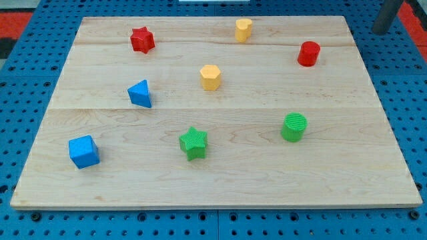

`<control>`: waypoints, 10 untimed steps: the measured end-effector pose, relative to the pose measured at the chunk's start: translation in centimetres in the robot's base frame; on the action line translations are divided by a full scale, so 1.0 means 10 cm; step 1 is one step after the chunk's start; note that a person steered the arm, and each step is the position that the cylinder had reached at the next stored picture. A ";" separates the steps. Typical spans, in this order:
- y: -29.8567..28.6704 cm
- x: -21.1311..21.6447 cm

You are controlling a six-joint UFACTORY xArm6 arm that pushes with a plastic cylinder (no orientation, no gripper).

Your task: Point at the green circle

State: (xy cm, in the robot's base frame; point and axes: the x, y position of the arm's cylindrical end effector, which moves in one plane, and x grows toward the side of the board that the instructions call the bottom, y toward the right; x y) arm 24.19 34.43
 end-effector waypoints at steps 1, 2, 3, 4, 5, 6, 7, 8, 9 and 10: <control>0.00 0.00; 0.00 0.14; -0.03 0.63; -0.38 0.86; -0.41 0.91; -0.41 0.92; -0.41 0.92; -0.41 0.95; -0.41 0.97; -0.40 1.09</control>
State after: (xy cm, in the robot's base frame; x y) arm 35.08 30.47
